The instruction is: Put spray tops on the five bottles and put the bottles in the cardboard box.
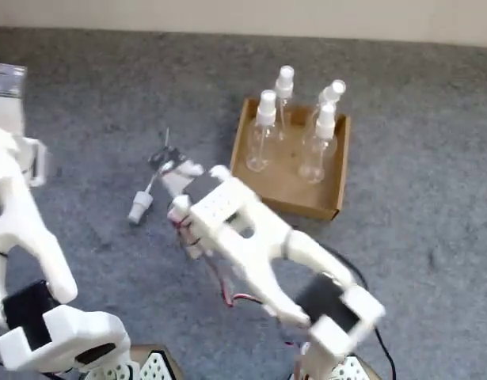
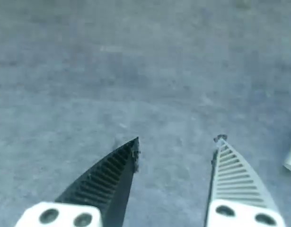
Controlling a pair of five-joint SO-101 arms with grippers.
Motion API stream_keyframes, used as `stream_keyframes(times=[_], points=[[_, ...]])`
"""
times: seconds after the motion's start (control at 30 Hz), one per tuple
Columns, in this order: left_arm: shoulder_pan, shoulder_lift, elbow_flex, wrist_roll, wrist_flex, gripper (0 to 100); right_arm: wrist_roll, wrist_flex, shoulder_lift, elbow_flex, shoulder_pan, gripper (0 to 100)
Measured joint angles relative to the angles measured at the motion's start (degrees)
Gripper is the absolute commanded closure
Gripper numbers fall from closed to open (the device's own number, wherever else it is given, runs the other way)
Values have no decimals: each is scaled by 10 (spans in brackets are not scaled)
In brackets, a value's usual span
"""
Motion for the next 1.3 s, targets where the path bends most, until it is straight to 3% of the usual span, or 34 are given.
stream_keyframes(times=[0.13,0.3,0.5,0.63,0.93,1.3], points=[[55,0,3,0,73,771,82,68,-161,0,110,996],[122,0,53,0,99,772,217,121,-260,18,321,996],[199,0,148,28,35,773,348,91,-248,45,555,996],[236,0,190,34,-8,784,404,19,-193,83,652,995],[244,0,239,34,-141,846,429,-47,-47,104,707,995],[243,68,223,34,-181,849,429,-52,-42,107,709,995]])
